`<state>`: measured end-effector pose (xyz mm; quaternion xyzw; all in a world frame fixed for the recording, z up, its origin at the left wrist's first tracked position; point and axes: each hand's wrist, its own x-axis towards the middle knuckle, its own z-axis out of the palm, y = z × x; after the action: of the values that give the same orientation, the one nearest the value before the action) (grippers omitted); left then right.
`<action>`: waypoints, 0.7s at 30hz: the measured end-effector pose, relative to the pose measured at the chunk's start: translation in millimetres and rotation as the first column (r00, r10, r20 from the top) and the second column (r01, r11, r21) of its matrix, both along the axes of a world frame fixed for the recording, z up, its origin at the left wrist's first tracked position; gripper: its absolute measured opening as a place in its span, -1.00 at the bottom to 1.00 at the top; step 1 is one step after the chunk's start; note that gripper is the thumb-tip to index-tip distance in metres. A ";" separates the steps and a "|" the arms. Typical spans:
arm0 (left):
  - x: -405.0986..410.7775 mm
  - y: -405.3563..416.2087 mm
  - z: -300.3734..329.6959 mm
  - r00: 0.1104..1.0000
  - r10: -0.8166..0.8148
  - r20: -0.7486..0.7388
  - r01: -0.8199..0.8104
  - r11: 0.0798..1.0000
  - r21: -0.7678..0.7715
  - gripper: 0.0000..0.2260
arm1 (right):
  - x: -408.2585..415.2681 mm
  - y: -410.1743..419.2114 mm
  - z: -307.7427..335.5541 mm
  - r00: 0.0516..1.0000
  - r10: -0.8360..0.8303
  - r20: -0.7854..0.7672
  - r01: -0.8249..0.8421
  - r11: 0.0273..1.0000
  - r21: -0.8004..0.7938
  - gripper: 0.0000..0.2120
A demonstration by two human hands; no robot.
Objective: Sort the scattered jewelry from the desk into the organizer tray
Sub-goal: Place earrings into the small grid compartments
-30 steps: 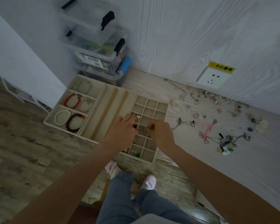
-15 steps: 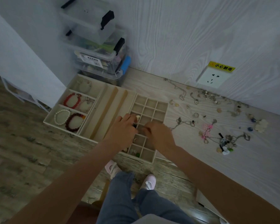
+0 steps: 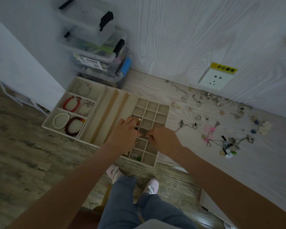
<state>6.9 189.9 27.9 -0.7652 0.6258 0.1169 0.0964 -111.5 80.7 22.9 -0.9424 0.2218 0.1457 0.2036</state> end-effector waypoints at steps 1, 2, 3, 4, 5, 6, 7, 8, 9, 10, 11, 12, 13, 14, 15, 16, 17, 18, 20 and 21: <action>0.4 -0.1 -0.1 1.000 0.002 0.002 -0.002 1.000 0.005 -0.66 | 0.2 0.6 -0.2 1.000 0.005 -0.002 -0.005 1.000 -0.003 -0.71; 0.7 -0.3 0.1 1.000 0.003 0.003 -0.003 1.000 0.007 -0.65 | 0.6 0.7 0.1 1.000 -0.003 0.006 0.003 1.000 0.006 -0.71; 1.2 -0.7 0.4 1.000 0.002 0.004 -0.002 1.000 0.008 -0.65 | 1.0 0.3 0.4 0.999 -0.027 0.022 0.027 0.999 0.021 -0.72; 1.6 -0.9 0.9 1.000 0.000 0.004 0.000 1.000 0.008 -0.65 | 1.5 -0.6 0.8 0.997 -0.060 0.044 0.059 0.998 0.027 -0.73; 2.0 -1.0 1.4 1.000 -0.002 0.005 0.002 1.000 0.007 -0.65 | 2.5 -1.5 0.8 0.994 -0.086 0.060 0.086 0.996 0.017 -0.74; 2.2 -0.7 2.1 1.000 -0.006 0.004 0.006 1.000 0.007 -0.65 | 3.7 -2.4 0.9 0.993 -0.097 0.065 0.097 0.995 -0.008 -0.75; 2.2 -0.4 2.8 1.000 -0.010 0.003 0.010 1.000 0.007 -0.64 | 5.6 -2.8 0.1 0.994 -0.091 0.059 0.093 0.995 -0.039 -0.77; 2.2 0.1 3.4 1.000 -0.014 0.000 0.014 1.000 0.007 -0.64 | 8.0 -2.1 -1.4 0.996 -0.074 0.046 0.077 0.994 -0.073 -0.79; 2.4 0.3 4.0 1.000 -0.016 0.000 0.016 1.000 0.009 -0.63 | 11.2 -0.9 -3.6 0.998 -0.053 0.031 0.056 0.993 -0.106 -0.81; 2.2 0.1 4.7 1.000 -0.017 0.004 0.017 1.000 0.015 -0.62 | 14.6 0.7 -5.3 0.999 -0.031 0.013 0.033 0.990 -0.140 -0.83; 2.0 -0.4 5.6 1.000 -0.019 0.014 0.019 1.000 0.025 -0.61 | 18.3 2.2 -6.1 1.000 -0.009 -0.005 0.008 0.984 -0.175 -0.84; 1.8 -1.2 6.3 0.999 -0.023 0.024 0.022 0.999 0.036 -0.61 | 22.1 3.2 -6.1 1.000 0.014 -0.025 -0.019 0.978 -0.206 -0.84; 1.6 -1.7 6.9 0.999 -0.026 0.030 0.025 0.999 0.043 -0.61 | 25.3 4.2 -5.0 0.998 0.037 -0.045 -0.046 0.972 -0.230 -0.84; 1.5 -1.9 7.4 0.999 -0.028 0.030 0.027 0.999 0.045 -0.61 | 27.8 5.1 -3.5 0.996 0.060 -0.068 -0.075 0.965 -0.250 -0.84; 1.6 -2.0 7.4 0.999 -0.029 0.028 0.027 0.999 0.040 -0.61 | 30.1 6.1 -1.9 0.992 0.085 -0.092 -0.107 0.957 -0.269 -0.85; 1.7 -1.6 7.2 0.999 -0.028 0.023 0.027 0.999 0.033 -0.62 | 31.6 7.0 0.4 0.987 0.112 -0.114 -0.140 0.948 -0.285 -0.87; 2.0 -1.5 7.0 0.999 -0.028 0.017 0.027 0.999 0.025 -0.62 | 32.8 7.7 2.6 0.982 0.136 -0.128 -0.169 0.939 -0.300 -0.88; 2.2 -1.4 6.8 0.999 -0.029 0.015 0.029 0.999 0.020 -0.62 | 33.7 8.2 4.5 0.977 0.160 -0.138 -0.197 0.930 -0.312 -0.88; 2.6 -1.7 7.4 0.999 -0.035 0.015 0.034 0.999 0.023 -0.63 | 34.0 8.7 6.5 0.970 0.186 -0.155 -0.227 0.920 -0.319 -0.88; 2.8 -1.8 7.8 0.999 -0.035 0.011 0.035 0.999 0.027 -0.62 | 33.5 8.6 7.2 0.972 0.178 -0.155 -0.220 0.924 -0.314 -0.88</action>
<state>9.7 188.1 35.8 -0.7534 0.6368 0.1189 0.1124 -78.0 89.2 30.1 -0.9698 0.1583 0.1849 0.0136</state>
